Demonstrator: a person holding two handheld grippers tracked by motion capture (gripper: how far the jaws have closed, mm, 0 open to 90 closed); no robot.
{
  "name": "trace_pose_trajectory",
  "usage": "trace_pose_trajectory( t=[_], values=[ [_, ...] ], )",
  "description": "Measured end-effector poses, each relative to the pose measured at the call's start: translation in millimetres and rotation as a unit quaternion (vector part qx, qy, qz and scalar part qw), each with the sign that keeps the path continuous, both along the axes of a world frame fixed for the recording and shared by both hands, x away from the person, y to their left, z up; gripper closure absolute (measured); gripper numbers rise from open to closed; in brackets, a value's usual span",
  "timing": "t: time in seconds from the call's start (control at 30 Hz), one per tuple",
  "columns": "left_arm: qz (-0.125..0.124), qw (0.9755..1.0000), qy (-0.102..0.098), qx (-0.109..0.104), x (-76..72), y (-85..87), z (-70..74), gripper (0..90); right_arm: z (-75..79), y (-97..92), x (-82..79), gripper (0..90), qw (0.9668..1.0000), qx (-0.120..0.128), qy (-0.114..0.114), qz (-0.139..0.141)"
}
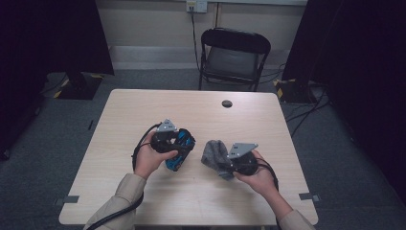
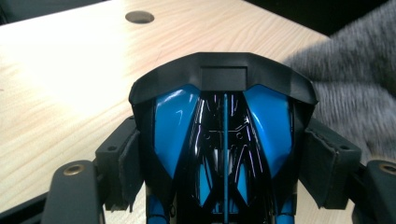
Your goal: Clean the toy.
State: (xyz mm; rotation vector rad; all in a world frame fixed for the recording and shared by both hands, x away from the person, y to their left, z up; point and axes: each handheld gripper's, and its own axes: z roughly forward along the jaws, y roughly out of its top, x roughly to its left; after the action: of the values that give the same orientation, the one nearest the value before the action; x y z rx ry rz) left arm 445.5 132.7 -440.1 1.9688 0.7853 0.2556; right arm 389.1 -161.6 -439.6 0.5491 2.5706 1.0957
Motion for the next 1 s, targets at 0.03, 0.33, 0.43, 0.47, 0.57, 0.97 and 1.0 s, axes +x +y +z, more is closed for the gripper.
trace_pose_trajectory(
  t=[0.03,0.33,0.43,0.47,0.57,0.97,1.0],
  values=[
    [0.000,1.0000,0.004,0.002,0.5,-0.8,-1.6,25.4,0.0,-2.8,0.8,77.1,1.0000,-0.001,0.001,-0.006],
    [-0.005,0.9997,0.006,0.022,3.3,-9.5,-7.8,25.5,-9.6,-26.8,8.8,76.8,0.9986,-0.007,0.006,-0.052],
    [-0.007,0.9995,0.009,0.030,4.7,-12.1,-8.8,25.4,-12.9,-33.2,12.4,76.6,0.9977,-0.005,0.009,-0.066],
    [-0.007,0.9995,0.009,0.030,4.9,-12.6,-9.2,25.4,-13.5,-34.5,13.0,76.5,0.9975,-0.003,0.011,-0.069],
    [-0.004,0.9996,0.008,0.027,4.9,-14.4,-12.4,25.4,-16.0,-37.9,14.4,75.9,0.9969,-0.002,0.013,-0.077],
    [-0.011,0.9990,0.019,0.039,6.3,-22.8,-25.0,25.3,-25.5,-41.5,15.2,74.9,0.9957,-0.004,0.022,-0.090],
    [-0.011,0.9990,0.020,0.038,6.4,-23.6,-26.5,25.4,-26.2,-42.1,15.0,74.7,0.9954,-0.004,0.023,-0.093]
  ],
)
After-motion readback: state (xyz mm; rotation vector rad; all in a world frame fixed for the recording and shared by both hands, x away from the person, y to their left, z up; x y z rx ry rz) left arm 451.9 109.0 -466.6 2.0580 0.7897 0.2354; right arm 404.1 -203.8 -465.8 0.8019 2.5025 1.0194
